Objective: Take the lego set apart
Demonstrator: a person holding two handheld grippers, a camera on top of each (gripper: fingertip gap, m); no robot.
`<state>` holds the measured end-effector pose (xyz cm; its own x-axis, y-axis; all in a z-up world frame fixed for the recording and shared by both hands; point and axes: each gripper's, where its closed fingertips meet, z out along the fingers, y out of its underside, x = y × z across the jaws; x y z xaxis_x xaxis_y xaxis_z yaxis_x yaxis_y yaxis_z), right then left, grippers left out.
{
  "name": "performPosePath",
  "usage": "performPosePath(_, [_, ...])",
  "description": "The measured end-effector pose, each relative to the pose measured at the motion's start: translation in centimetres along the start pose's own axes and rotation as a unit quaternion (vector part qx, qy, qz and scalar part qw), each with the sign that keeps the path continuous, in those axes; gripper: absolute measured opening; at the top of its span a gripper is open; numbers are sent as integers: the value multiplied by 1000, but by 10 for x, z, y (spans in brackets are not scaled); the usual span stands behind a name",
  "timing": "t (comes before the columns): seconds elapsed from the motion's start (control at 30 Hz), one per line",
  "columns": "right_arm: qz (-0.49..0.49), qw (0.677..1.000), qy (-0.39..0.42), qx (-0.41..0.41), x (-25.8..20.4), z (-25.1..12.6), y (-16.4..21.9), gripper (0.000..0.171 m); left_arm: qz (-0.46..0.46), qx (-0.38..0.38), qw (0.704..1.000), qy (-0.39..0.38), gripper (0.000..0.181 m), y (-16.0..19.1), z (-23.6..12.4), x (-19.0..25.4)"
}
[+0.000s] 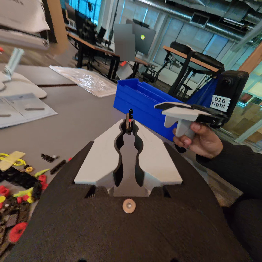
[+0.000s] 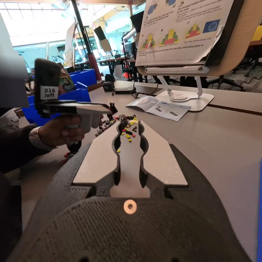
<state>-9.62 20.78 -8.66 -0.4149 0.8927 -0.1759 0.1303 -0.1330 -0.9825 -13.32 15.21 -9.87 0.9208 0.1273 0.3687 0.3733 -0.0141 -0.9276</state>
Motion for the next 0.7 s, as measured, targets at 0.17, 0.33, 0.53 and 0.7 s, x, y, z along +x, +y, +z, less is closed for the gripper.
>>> performPosePath(0.17, [36, 999, -32, 1, -10, -1, 1, 24, -29, -55, 997, 44, 4, 22, 11, 16])
performPosePath(0.33, [76, 994, -76, -36, -18, 5, 15, 29, 4, -105, 994, 43, 4, 42, 14, 19])
performPosePath(0.53, [78, 990, -86, -79, -30, 13, 33, 29, 32, -116, 991, 62, 4, 45, 11, 30])
performPosePath(0.7, [88, 987, -111, -78, -38, 11, 31, 28, 37, -129, 985, 107, 4, 50, 8, 46])
